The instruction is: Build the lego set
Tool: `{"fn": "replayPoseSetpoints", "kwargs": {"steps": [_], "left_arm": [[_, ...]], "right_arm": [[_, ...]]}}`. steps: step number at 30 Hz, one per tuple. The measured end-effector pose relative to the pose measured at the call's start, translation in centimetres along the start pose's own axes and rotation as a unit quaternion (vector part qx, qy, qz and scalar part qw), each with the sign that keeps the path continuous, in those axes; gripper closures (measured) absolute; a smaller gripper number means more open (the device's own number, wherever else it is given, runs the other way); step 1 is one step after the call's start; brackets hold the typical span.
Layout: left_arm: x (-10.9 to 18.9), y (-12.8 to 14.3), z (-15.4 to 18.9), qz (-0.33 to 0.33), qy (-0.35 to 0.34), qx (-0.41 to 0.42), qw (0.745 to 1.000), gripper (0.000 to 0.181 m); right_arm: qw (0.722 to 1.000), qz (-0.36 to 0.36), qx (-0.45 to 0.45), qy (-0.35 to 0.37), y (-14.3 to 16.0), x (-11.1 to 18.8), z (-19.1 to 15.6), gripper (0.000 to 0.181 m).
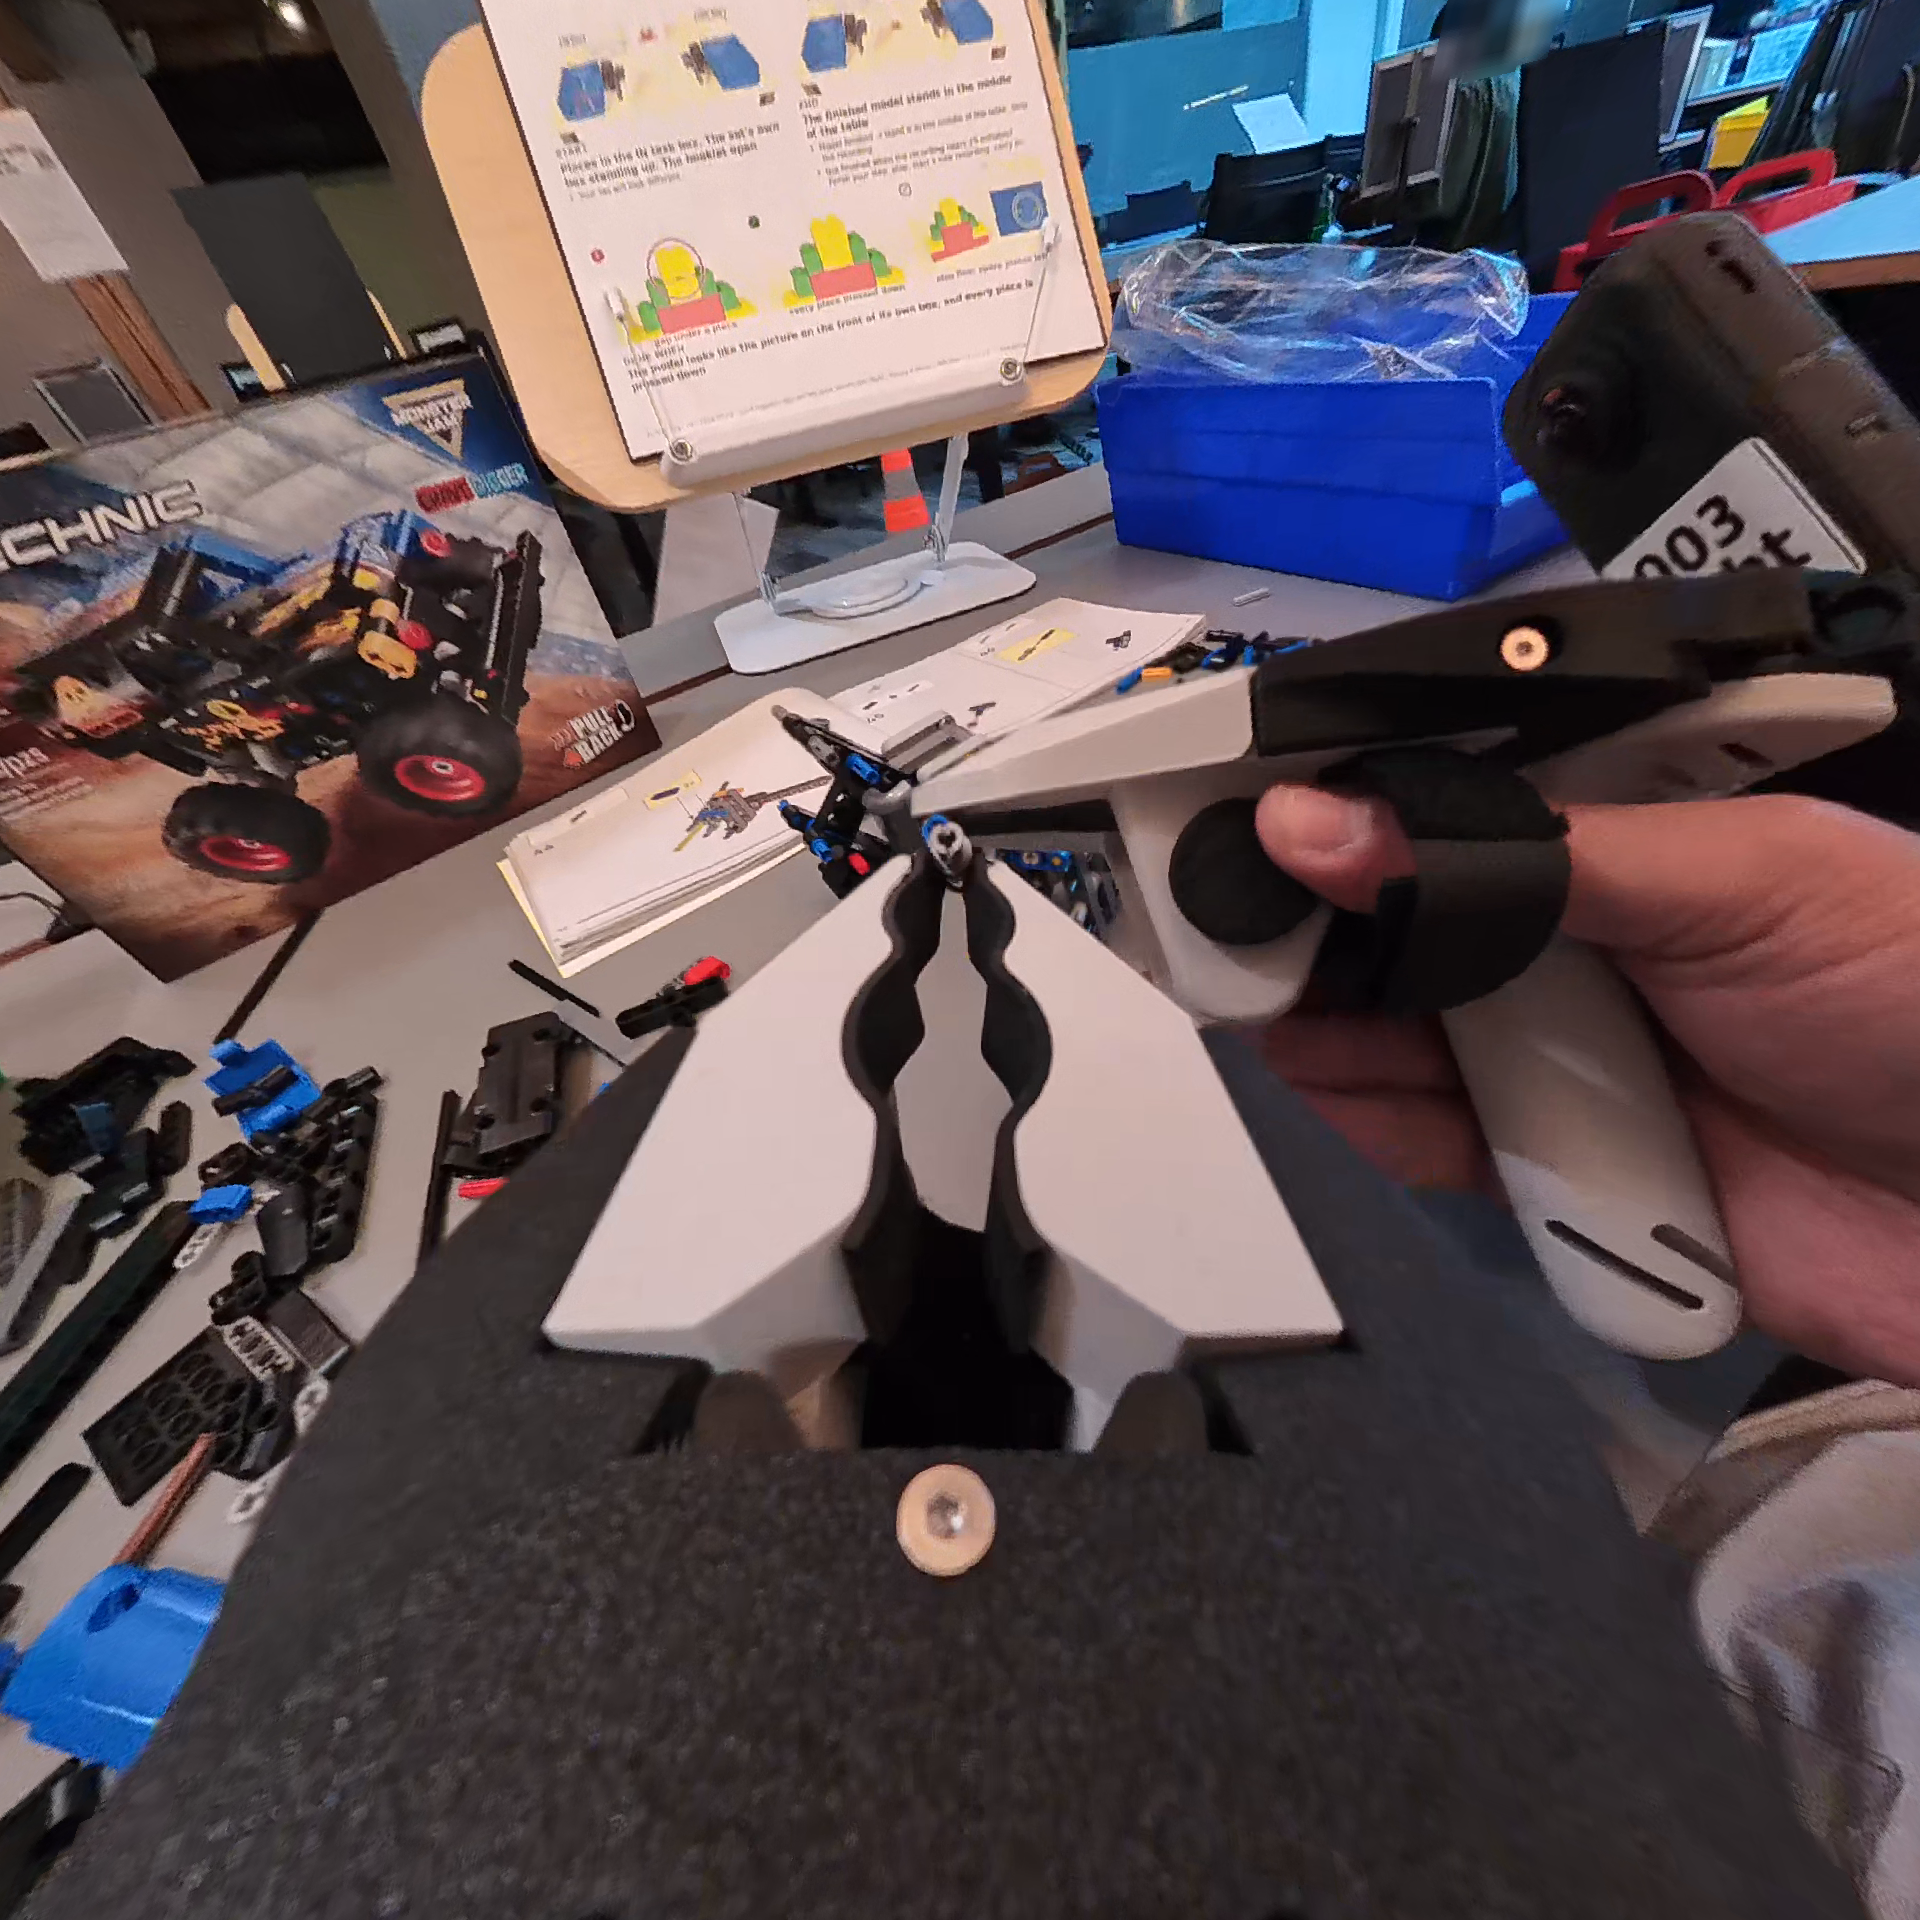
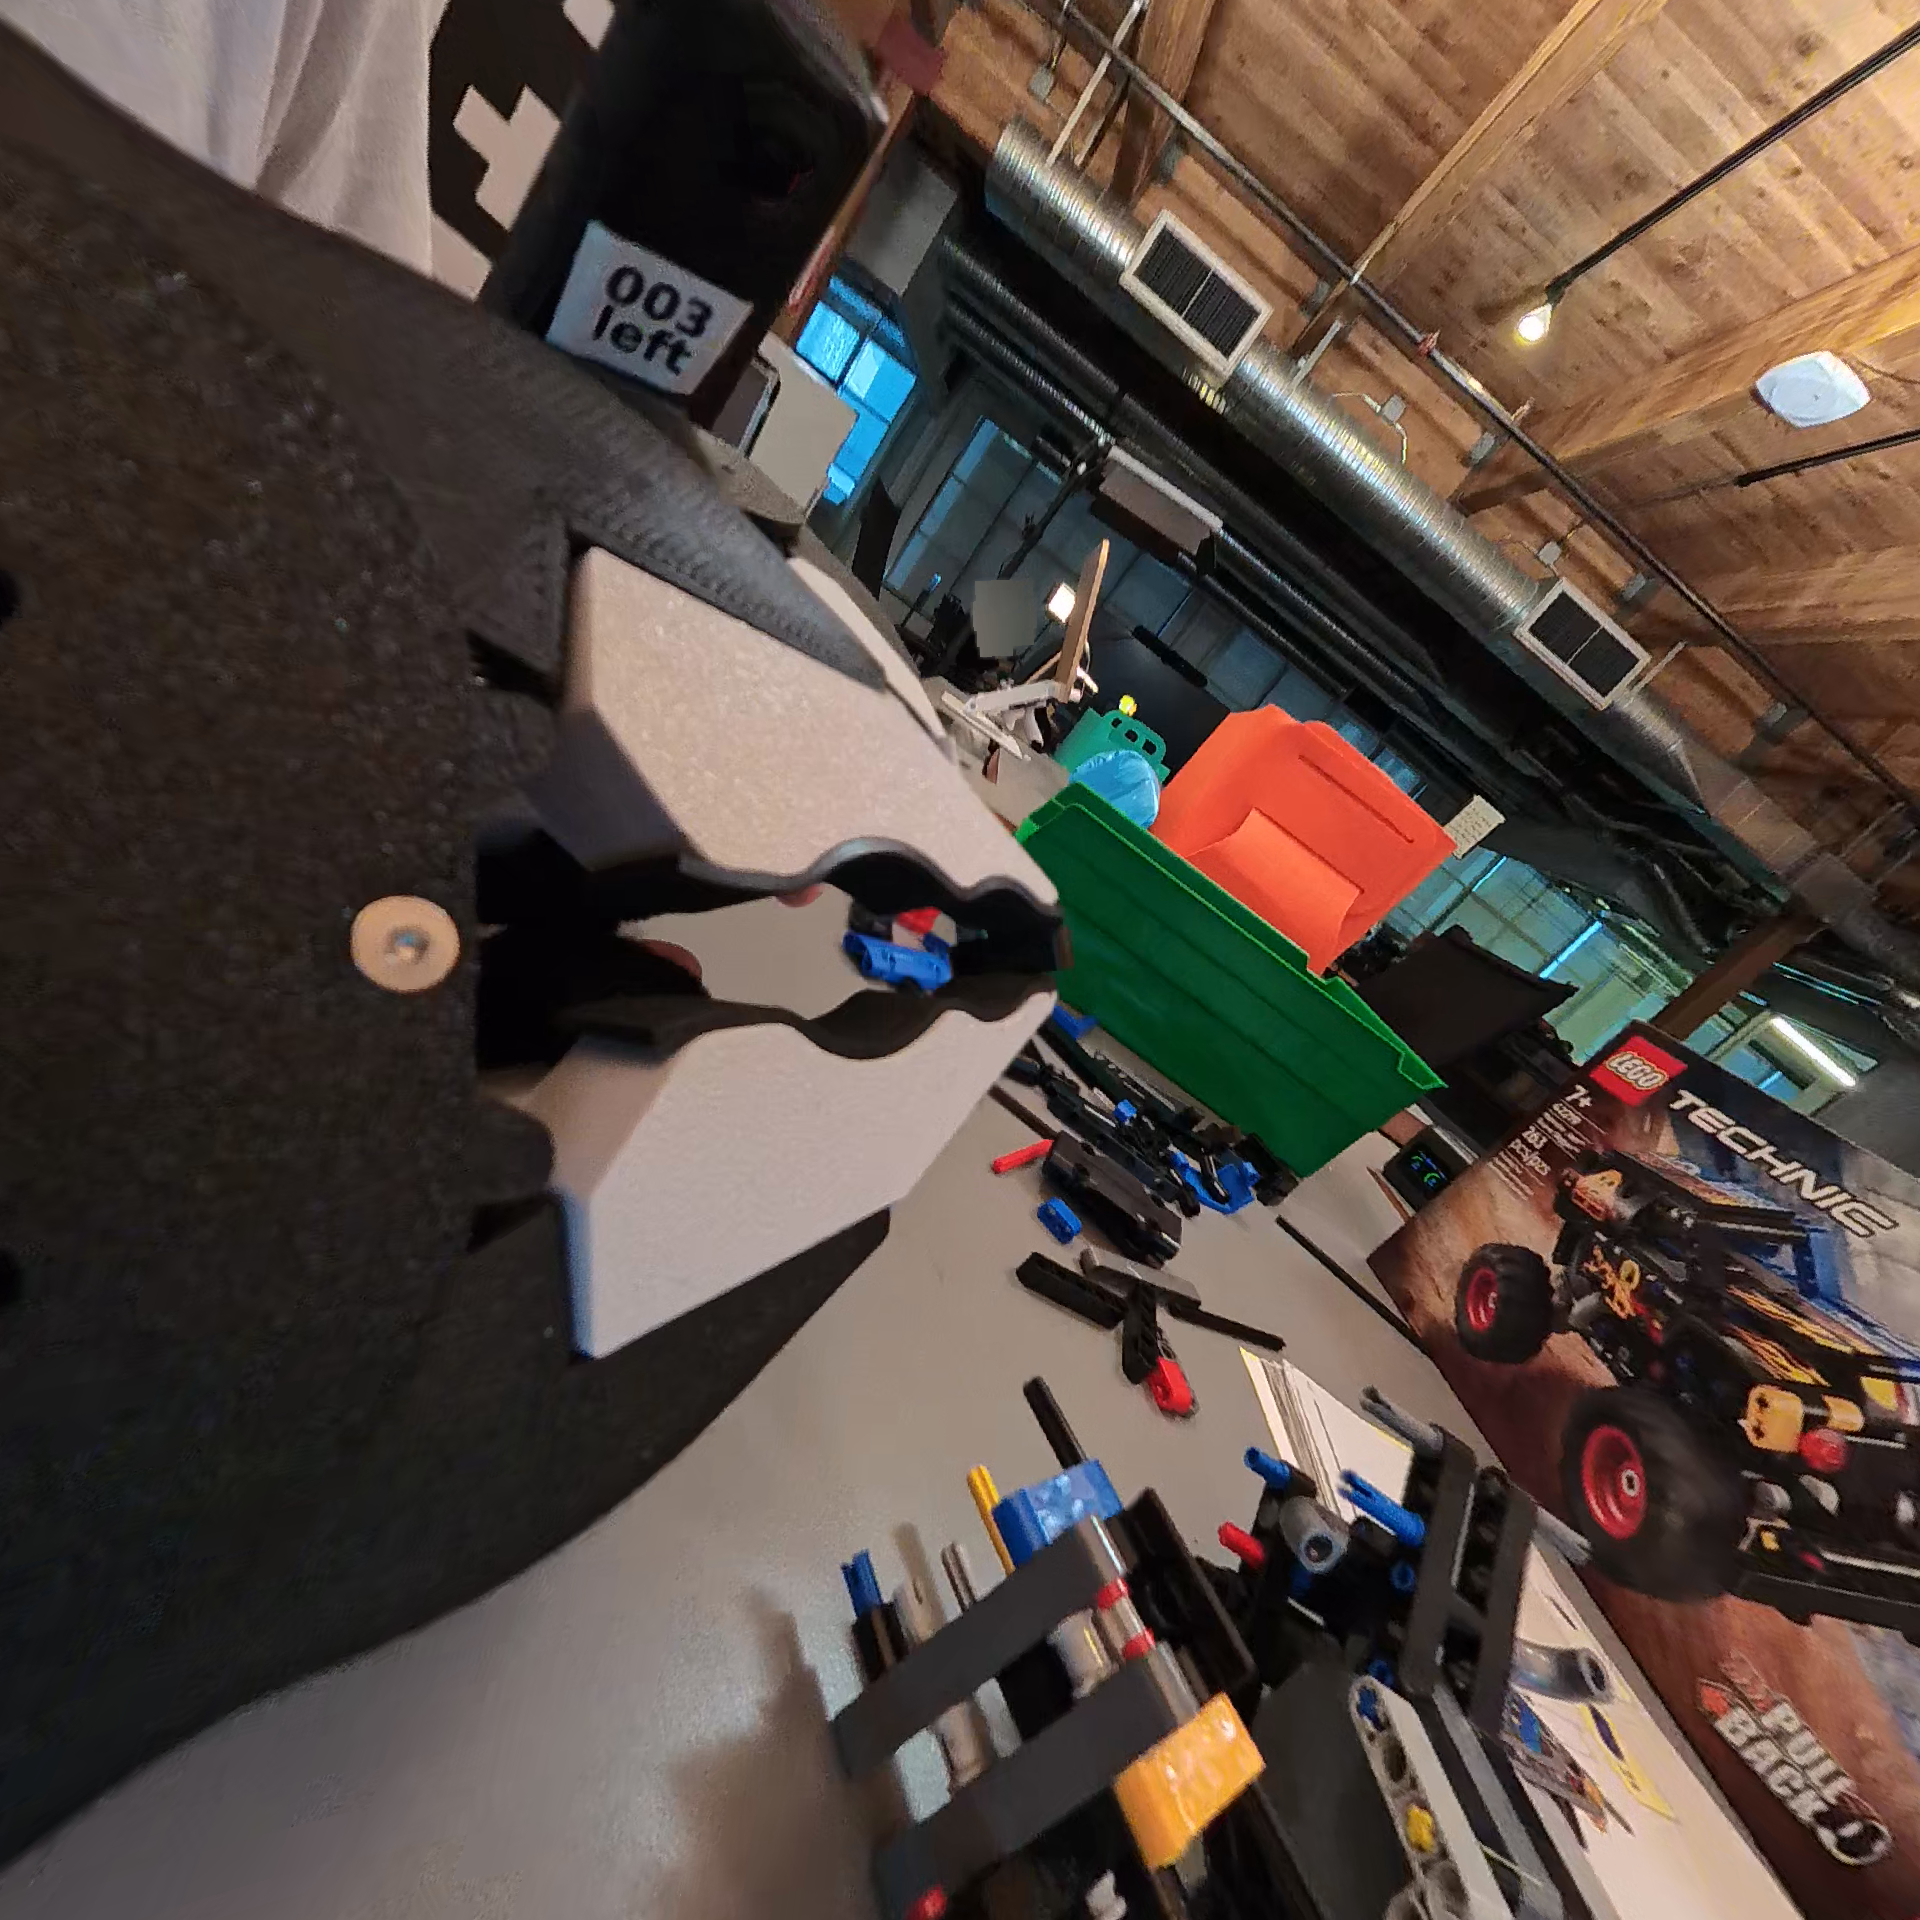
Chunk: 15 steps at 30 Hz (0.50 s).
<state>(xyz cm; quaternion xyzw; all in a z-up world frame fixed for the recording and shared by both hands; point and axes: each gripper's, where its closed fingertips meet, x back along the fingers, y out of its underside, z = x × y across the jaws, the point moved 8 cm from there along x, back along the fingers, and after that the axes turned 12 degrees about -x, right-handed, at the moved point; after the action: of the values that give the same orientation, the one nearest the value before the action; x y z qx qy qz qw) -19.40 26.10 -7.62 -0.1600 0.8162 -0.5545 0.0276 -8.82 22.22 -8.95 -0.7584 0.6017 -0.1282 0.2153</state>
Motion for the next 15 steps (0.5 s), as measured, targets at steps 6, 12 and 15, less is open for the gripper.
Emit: {"fn": "replayPoseSetpoints", "kwargs": {"steps": [6,12,15], "left_arm": [[-0.2,0.1,0.2,0.002,-0.001,-0.009,1.0,0.177],[-0.3,0.1,0.2,-0.004,0.041,-0.003,0.999,0.178],[-0.3,0.8,0.7,-0.022,0.109,0.025,0.994,0.178]], "right_arm": [[0.998,-0.002,-0.058,-0.015,-0.1,0.1,0.4,0.174],[0.998,-0.027,-0.056,-0.013,-0.2,0.4,0.9,0.174],[0.997,-0.057,-0.051,0.019,0.3,1.4,1.6,0.175]]}}
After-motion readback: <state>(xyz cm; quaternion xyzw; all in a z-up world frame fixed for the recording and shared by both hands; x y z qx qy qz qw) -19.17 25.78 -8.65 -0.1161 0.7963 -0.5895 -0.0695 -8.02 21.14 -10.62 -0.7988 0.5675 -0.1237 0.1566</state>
